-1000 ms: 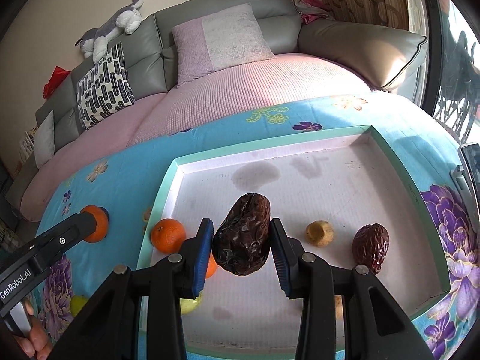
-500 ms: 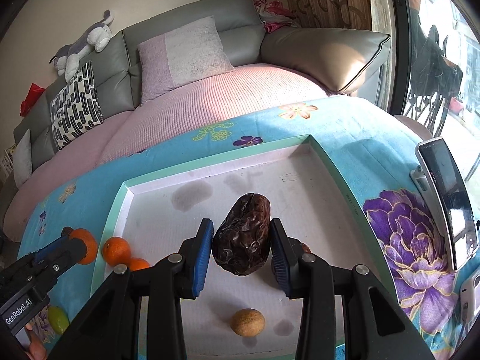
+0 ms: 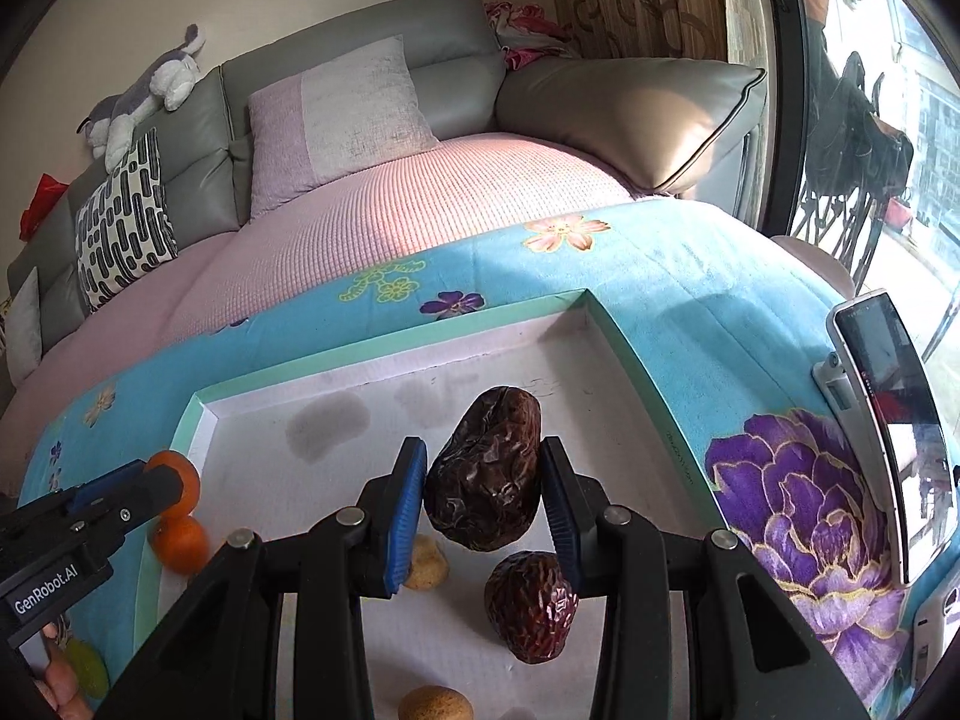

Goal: Organize fruits

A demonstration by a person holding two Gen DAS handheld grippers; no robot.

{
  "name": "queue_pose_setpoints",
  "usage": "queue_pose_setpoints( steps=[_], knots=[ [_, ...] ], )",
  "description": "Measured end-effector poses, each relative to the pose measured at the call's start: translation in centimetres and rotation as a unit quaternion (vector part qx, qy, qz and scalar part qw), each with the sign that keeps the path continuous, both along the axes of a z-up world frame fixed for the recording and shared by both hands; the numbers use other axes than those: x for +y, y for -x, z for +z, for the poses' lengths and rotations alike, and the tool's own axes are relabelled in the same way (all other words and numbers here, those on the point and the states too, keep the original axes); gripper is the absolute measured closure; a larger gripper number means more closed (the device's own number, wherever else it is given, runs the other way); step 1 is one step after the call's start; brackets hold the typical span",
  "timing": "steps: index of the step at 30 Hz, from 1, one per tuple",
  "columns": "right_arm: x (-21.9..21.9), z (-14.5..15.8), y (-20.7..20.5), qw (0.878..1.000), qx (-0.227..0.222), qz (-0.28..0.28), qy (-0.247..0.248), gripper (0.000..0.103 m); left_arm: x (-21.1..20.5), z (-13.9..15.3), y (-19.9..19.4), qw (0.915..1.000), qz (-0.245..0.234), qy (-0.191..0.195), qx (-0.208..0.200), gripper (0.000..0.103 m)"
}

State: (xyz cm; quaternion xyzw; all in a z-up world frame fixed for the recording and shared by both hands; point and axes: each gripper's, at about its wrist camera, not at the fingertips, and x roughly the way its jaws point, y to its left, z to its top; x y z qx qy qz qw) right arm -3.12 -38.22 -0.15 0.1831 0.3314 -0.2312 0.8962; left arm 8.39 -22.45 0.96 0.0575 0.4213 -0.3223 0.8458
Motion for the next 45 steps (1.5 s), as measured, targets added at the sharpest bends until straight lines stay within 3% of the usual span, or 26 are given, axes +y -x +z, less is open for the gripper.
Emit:
queue_pose_setpoints(
  steps=[17, 45],
  knots=[
    [-1.5, -0.4, -0.6, 1.0, 0.009, -0.013, 0.005, 0.063, -2.3, 0.2, -2.3, 0.9994, 0.017, -0.029, 0.008, 0.067],
    [-1.9, -2.8, -1.2, 0.998, 0.057, -0.003, -0.005, 0.063, -4.0, -2.8, -2.4, 0.9968, 0.016, -0.068, 0.039, 0.067]
  ],
)
